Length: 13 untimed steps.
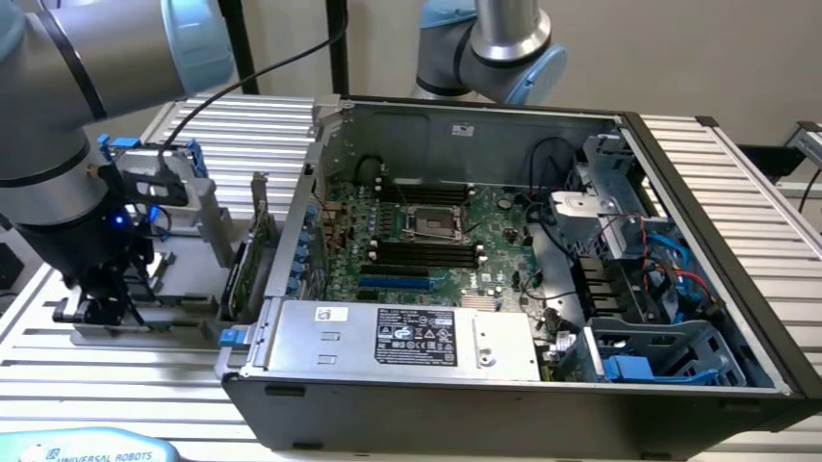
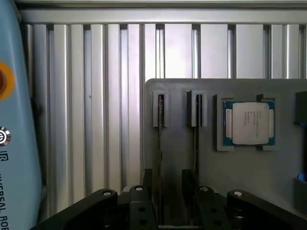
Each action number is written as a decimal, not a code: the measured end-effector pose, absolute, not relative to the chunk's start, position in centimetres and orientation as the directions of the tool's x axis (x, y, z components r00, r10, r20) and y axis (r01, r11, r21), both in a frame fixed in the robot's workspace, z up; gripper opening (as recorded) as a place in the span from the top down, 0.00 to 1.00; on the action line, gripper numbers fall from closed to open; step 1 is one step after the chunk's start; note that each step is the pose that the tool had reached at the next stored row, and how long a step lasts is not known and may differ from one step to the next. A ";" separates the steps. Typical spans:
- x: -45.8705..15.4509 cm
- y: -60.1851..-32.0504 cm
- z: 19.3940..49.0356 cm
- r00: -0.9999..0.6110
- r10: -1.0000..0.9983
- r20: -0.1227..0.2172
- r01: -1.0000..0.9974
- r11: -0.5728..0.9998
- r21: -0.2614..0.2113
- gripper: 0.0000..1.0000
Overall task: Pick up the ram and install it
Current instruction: 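Pick up the ram and move it above insertion slot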
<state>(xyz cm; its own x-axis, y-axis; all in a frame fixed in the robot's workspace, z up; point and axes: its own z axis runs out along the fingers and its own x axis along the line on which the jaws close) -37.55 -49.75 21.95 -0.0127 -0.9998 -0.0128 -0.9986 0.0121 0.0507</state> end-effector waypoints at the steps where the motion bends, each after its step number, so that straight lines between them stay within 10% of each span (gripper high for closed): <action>1: -37.6 -49.8 21.9 -0.009 -1.000 -0.013 -0.999 0.009 0.051 0.61; 13: -37.6 -50.1 20.6 0.017 -1.000 -0.013 -0.999 -0.018 0.051 0.61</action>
<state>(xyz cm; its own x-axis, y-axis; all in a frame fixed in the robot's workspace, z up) -37.56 -50.12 20.62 0.0169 -0.9998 -0.0128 -0.9986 -0.0175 0.0506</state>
